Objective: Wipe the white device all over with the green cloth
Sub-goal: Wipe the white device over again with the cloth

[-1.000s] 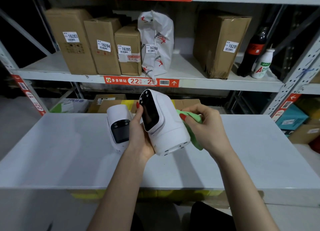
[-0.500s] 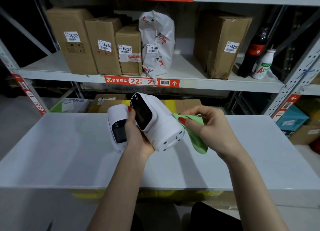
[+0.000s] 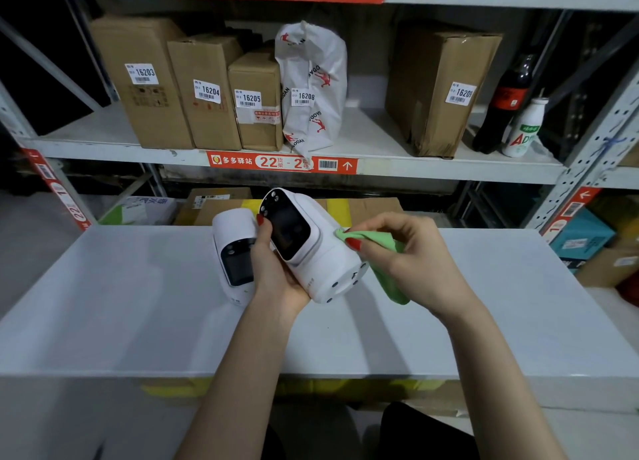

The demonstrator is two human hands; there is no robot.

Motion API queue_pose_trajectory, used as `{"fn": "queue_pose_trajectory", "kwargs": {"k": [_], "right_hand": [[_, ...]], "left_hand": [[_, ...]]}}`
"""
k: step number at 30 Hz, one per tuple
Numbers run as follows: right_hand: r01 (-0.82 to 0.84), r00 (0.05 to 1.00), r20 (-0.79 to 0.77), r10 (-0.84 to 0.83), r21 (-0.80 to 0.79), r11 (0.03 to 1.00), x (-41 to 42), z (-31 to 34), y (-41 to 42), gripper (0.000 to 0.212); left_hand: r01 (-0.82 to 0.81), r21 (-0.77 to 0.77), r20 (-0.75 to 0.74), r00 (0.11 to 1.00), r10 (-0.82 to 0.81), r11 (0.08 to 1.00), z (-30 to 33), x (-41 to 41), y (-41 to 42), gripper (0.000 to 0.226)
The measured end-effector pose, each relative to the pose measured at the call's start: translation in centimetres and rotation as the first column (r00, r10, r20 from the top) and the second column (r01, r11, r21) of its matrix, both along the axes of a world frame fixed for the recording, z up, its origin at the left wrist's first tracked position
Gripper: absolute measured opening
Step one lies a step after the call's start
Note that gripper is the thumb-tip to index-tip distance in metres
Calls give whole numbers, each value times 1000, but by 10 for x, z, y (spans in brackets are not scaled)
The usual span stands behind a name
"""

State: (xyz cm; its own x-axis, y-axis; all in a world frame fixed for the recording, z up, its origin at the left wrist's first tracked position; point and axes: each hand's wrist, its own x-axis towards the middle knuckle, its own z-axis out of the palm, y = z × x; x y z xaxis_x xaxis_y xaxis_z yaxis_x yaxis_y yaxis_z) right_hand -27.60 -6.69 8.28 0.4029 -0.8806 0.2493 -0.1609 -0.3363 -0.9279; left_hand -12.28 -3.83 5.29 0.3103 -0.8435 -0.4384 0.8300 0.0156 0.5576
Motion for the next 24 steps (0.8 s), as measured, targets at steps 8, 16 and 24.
{"fn": "queue_pose_trajectory", "kwargs": {"k": [8, 16, 24], "right_hand": [[161, 986, -61, -158, 47, 986, 1, -13, -9, 12], [196, 971, -169, -166, 176, 965, 2, -23, -12, 12], [60, 990, -142, -14, 328, 943, 8, -23, -8, 38]], "left_hand": [[18, -1, 18, 1000, -18, 1000, -4, 2, -1, 46], [35, -42, -1, 999, -35, 998, -3, 2, -2, 41], [-13, -76, -65, 998, 8, 997, -3, 5, -1, 47]]}}
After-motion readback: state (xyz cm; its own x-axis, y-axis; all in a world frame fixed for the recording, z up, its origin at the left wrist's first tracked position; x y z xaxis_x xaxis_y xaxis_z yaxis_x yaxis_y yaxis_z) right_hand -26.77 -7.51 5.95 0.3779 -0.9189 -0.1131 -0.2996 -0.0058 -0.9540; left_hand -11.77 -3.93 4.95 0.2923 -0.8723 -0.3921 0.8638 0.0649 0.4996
